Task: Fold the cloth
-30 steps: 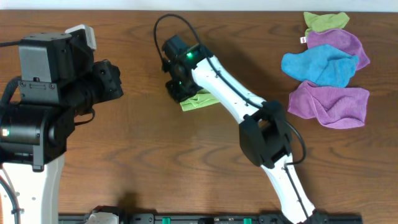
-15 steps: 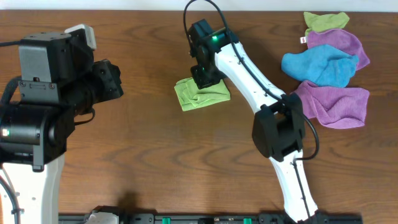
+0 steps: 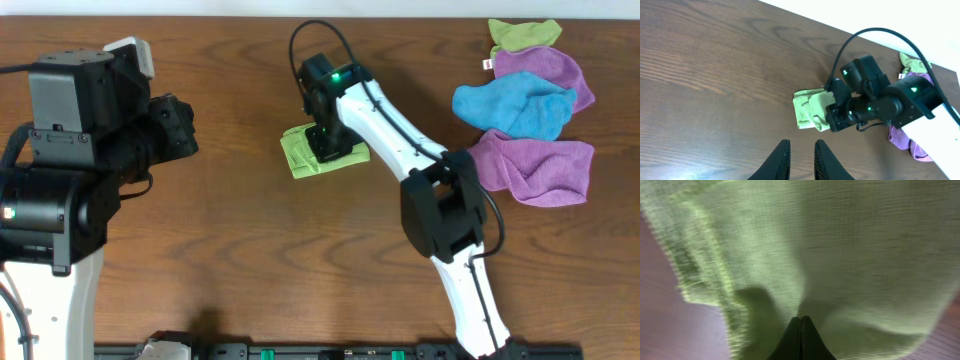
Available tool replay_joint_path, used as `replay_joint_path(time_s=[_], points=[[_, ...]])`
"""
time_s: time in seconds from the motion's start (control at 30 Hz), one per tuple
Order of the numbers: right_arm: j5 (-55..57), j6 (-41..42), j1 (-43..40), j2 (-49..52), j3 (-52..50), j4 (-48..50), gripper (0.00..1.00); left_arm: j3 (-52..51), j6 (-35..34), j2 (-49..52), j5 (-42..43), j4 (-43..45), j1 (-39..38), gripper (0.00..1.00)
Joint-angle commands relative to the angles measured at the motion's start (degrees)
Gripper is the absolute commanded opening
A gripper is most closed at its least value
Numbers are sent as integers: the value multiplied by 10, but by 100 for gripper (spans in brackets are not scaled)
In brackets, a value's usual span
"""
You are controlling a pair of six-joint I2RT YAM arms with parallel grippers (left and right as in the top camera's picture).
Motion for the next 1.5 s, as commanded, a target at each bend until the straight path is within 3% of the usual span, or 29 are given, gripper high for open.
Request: replay_joint_path(time_s=[0.0,0.3,0.5,0.7,0.87,0.97,1.07,1.33,1.47], points=[[-10,-5,21,-17,-2,0,2,8,-5,-1,-2,0,2,18],[-9,-5,39,-18,-1,1,1,8,-5,-1,-5,1,2,19],[-7,-5,16,-34,52,-24,1,6,-14,-1,-64,9,5,21],[12,-20,-29,-86,57,-25,2,-32,-14,18,-56,17,5,22],[-8,-21,-79,-87,45,-32,2,-161,-31,45,30,123,5,25],[-10,-35,-96,-87,38,-34,2,-246,-40,71,94,223,5,37],[-12,-45,-102,-85,37,-34,2,-293,-58,102,136,291,5,42],[-17,-61,-119,-83,0,-7,1,-323,-77,228,263,405,3,57],[-39,-69,-132,-83,-43,32,1,-323,-81,289,306,436,2,60]])
